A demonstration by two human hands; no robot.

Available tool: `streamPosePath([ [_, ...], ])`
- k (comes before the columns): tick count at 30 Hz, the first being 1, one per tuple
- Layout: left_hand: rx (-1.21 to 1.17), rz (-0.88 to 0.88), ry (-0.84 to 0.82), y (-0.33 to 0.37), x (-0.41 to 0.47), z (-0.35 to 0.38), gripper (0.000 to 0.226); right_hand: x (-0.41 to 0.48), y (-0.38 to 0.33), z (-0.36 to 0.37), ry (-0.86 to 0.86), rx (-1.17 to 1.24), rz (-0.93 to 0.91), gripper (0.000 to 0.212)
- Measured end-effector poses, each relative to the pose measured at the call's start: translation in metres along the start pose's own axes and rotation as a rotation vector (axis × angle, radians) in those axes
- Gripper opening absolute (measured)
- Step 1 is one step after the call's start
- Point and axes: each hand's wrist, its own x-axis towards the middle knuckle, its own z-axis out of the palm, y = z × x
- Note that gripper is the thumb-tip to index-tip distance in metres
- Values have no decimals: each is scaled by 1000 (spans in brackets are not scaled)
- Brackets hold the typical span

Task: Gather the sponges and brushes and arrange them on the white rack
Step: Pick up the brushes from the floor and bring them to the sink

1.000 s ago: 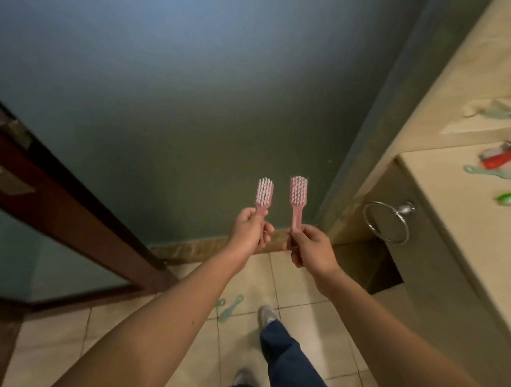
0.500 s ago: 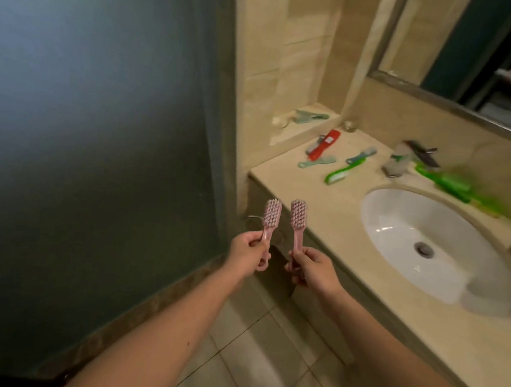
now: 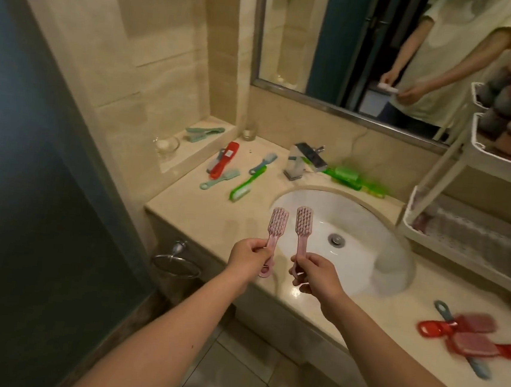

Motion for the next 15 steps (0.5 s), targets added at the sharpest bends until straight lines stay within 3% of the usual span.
streamPosePath([
  [15,267,122,-423,40,62,60,20,7,5,-30,448,337,47,21],
])
